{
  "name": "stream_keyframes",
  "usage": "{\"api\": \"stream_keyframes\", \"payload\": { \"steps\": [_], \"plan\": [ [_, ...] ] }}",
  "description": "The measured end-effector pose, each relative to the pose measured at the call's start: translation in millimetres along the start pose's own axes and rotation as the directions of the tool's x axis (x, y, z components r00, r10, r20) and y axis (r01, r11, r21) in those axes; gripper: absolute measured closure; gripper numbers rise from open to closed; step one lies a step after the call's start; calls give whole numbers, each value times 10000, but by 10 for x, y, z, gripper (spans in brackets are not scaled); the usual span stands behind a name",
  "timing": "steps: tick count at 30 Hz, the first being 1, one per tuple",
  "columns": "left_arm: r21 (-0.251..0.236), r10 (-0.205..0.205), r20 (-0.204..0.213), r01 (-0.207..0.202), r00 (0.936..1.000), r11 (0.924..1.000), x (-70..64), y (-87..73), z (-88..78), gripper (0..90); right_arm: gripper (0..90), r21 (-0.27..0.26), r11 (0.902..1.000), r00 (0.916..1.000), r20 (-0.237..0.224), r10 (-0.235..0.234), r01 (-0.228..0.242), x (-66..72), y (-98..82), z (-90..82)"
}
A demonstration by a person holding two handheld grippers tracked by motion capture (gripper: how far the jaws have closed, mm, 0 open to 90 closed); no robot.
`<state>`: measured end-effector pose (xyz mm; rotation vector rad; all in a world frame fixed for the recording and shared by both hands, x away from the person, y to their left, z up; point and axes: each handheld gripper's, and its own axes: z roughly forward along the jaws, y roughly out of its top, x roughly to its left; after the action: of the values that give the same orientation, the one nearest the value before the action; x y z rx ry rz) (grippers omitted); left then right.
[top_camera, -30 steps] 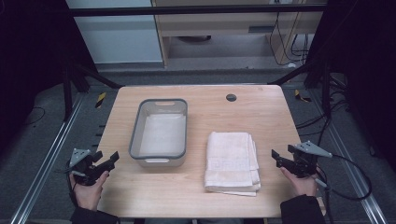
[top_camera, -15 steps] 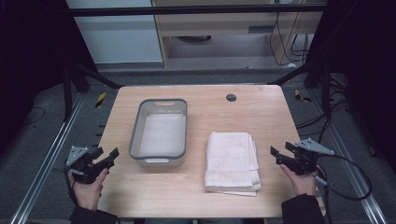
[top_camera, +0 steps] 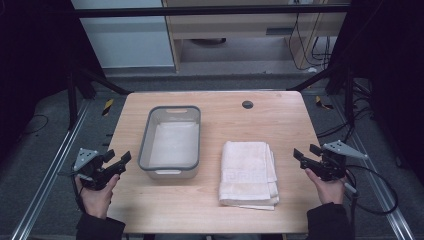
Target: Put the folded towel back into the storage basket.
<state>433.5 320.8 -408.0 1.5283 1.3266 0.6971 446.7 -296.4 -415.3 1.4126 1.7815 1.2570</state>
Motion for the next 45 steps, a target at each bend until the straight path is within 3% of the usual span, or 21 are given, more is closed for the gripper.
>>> {"api": "stream_keyframes", "payload": {
  "steps": [7,22,35,45],
  "plan": [
    [-65,228,146,-227,9996,9997,-131,66,30,361,358,-105,9998,9998,-71,-192,191,61,93,-3],
    [-205,682,864,-667,9939,9976,-513,205,103,365,421,-349,9980,9985,-185,-525,518,187,246,-24],
    [-163,1077,1576,-1064,9816,9942,-874,224,209,400,419,-427,9971,9970,-406,-655,638,236,344,10],
    [-50,1350,2032,-1368,9698,9906,-1125,194,298,429,443,-365,9972,9938,-875,-681,651,269,371,69]
  ]
}}
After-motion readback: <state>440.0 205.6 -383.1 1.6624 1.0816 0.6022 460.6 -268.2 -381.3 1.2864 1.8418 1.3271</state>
